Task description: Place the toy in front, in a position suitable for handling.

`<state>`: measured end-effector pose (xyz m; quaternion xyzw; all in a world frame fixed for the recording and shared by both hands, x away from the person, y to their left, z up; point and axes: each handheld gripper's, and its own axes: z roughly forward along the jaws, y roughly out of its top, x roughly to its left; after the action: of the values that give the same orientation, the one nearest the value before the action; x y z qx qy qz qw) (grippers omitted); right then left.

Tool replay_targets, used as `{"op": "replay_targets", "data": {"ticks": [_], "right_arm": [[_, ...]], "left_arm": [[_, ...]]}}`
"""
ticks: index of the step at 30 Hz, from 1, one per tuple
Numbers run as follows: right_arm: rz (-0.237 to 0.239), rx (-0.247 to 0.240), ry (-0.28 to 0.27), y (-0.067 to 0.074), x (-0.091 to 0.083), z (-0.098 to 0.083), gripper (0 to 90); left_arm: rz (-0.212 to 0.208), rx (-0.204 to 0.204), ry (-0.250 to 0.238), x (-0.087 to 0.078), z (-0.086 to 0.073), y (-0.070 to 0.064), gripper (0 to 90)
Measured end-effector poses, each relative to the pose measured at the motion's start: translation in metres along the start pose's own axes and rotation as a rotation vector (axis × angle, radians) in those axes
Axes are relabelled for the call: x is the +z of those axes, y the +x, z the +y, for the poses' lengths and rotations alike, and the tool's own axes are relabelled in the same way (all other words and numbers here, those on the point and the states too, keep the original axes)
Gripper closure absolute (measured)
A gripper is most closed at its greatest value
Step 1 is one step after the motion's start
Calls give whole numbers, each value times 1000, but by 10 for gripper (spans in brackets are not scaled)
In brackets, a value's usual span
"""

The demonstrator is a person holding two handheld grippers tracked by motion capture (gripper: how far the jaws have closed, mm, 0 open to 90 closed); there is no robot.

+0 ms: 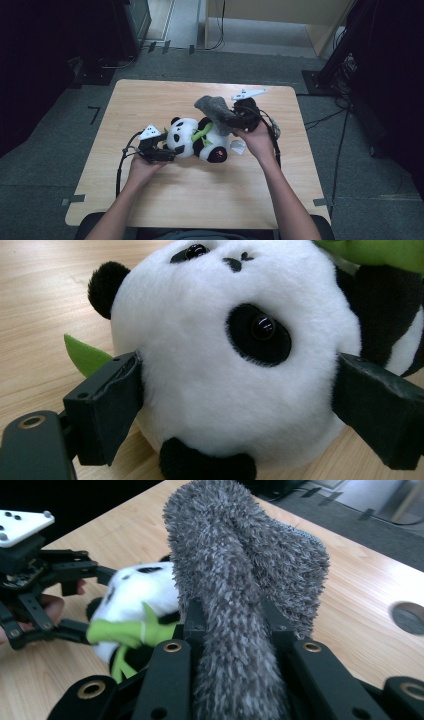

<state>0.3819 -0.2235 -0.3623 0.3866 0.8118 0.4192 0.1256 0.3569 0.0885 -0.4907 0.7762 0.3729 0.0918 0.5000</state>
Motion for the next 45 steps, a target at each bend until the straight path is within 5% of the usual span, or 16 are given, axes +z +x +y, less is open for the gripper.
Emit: {"op": "replay_targets", "data": {"ticks": [11, 15, 22, 27, 29, 34, 41, 45], "right_arm": [[61, -66, 51, 29, 42, 17, 716], [76, -77, 75, 37, 58, 21, 711], [104, -83, 125, 41, 85, 20, 679], [105, -85, 101, 41, 88, 21, 579], [114, -68, 83, 40, 89, 23, 618], [101, -73, 143, 45, 102, 32, 757], [154, -113, 131, 60, 107, 39, 752], [138, -119, 155, 61, 115, 33, 744]], "left_arm": [[12, 0, 15, -2, -1, -2, 168], [29, 18, 26, -3, 0, -3, 292], [53, 18, 57, -4, 5, -6, 439], [64, 12, 64, -4, 6, -7, 467], [66, 13, 64, -4, 7, -7, 471], [66, -8, 63, -4, 7, -6, 479], [74, -7, 65, -4, 7, -8, 482], [75, -20, 73, -4, 7, -7, 491]]}}
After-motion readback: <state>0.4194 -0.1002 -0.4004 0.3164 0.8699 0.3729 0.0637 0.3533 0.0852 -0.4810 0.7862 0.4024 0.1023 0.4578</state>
